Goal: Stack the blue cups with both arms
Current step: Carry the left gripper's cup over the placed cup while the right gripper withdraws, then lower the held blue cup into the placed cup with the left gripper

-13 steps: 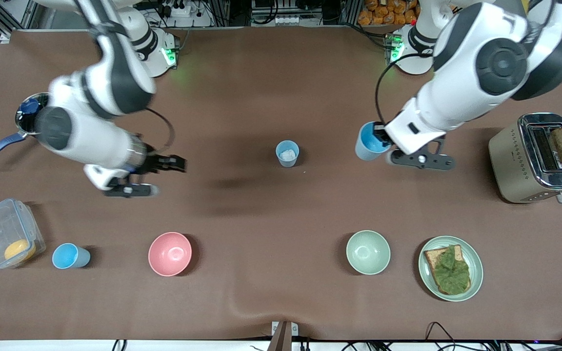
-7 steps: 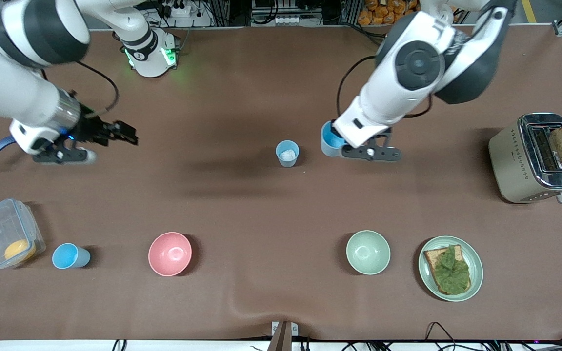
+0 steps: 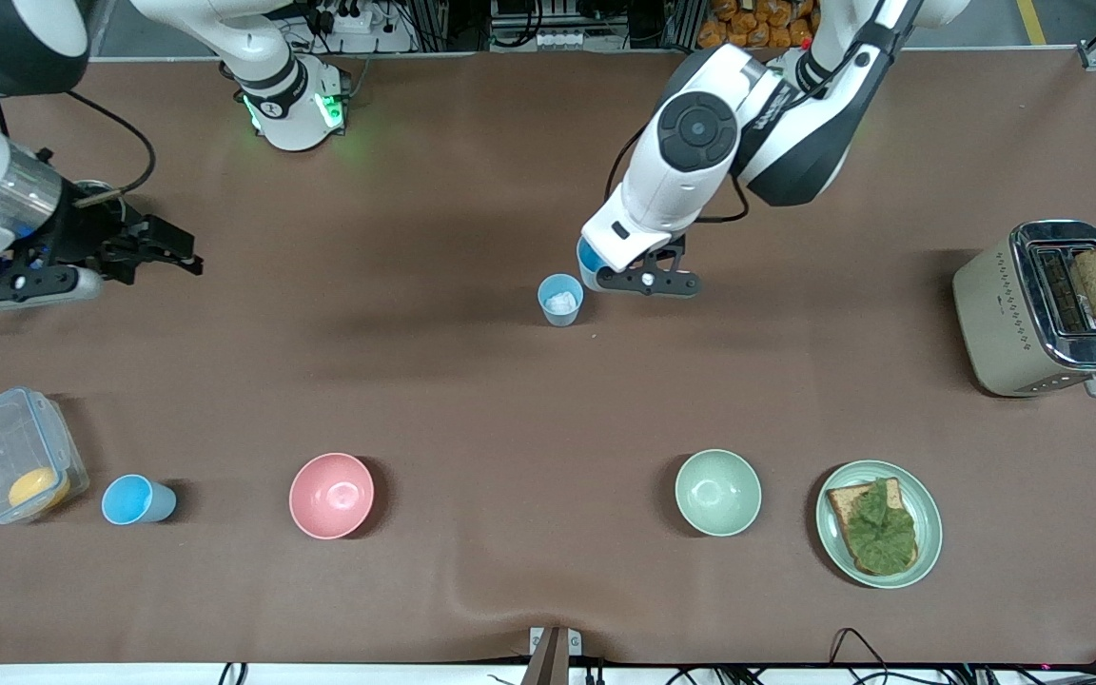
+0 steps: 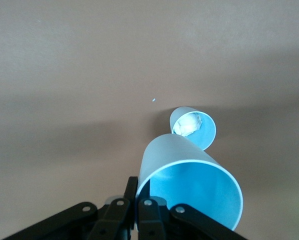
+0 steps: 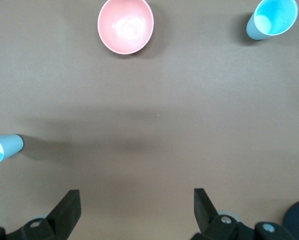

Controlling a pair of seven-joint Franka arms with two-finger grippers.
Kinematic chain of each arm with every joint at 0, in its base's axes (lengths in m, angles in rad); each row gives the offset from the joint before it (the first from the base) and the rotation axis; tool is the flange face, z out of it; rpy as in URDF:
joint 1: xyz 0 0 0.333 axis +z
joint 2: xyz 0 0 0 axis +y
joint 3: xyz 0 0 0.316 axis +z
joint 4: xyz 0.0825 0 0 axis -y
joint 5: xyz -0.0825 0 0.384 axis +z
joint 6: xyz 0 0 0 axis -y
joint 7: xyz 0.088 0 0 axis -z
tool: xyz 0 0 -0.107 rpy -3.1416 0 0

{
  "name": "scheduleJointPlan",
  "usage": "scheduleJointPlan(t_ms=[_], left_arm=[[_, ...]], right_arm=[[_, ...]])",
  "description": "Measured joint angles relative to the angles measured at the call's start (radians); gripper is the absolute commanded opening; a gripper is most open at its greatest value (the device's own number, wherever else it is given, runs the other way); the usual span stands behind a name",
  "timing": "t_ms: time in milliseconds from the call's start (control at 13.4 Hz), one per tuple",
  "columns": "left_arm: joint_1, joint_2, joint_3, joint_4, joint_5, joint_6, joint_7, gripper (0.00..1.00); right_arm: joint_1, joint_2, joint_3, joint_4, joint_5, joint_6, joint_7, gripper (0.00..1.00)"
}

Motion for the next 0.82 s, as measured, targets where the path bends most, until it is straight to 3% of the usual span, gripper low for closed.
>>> scheduleJointPlan(t_ms=[819], left_arm=[[-0.093,0.147,-0.003,-0.013,0.0,0.16,-0.05,0.0]], right_arm=[[-0.035,0.078,0.028,0.187,-0.025,-0.088,-0.005,1.0]])
